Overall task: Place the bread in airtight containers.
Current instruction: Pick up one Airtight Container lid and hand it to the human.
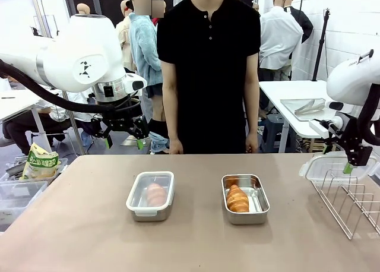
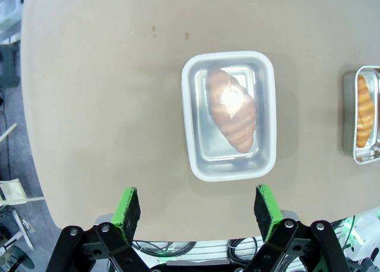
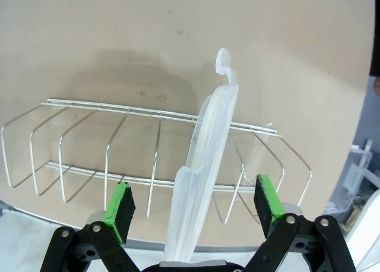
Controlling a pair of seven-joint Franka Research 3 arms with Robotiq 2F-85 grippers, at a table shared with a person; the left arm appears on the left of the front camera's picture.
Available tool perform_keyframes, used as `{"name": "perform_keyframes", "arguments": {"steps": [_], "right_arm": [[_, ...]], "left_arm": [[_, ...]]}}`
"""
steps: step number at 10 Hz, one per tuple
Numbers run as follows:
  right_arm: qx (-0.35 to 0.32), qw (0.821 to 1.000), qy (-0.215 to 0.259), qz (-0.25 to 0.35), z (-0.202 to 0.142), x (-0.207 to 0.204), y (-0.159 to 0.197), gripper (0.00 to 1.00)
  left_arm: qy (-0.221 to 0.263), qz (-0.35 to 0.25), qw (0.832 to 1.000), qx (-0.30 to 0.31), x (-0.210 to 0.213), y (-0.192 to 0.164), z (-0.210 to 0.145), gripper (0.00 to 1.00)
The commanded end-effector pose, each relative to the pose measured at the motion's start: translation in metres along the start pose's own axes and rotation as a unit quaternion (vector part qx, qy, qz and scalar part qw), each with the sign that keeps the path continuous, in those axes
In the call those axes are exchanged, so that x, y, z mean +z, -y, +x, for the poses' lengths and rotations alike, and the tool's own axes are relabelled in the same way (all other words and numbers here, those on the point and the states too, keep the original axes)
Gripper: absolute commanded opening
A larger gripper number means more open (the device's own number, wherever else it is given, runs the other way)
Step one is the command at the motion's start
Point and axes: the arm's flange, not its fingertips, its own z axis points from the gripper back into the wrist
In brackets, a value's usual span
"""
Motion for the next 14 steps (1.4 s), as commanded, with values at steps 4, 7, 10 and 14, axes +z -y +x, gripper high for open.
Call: {"name": "perform_keyframes", "arguments": {"steps": [4,7,10,14], "right_arm": [[-0.012,1.0,0.011,0.004,-0.011,-0.015,0.001,1.0],[-0.009,1.0,0.009,-0.001,-0.011,-0.016,0.001,1.0],[-0.006,1.0,-0.001,-0.016,-0.01,-0.01,-0.001,0.55],[-0.005,1.0,-0.005,-0.019,-0.009,-0.007,-0.001,0.0]], "left_arm": [[0.001,-0.001,1.0,0.0,0.002,-0.002,-0.001,1.0],[0.001,-0.001,1.0,0.0,0.002,-0.002,-0.001,1.0],[0.001,-0.001,1.0,0.0,0.002,-0.002,-0.001,1.0],[0.001,-0.001,1.0,0.0,0.002,-0.002,-0.001,1.0]]}}
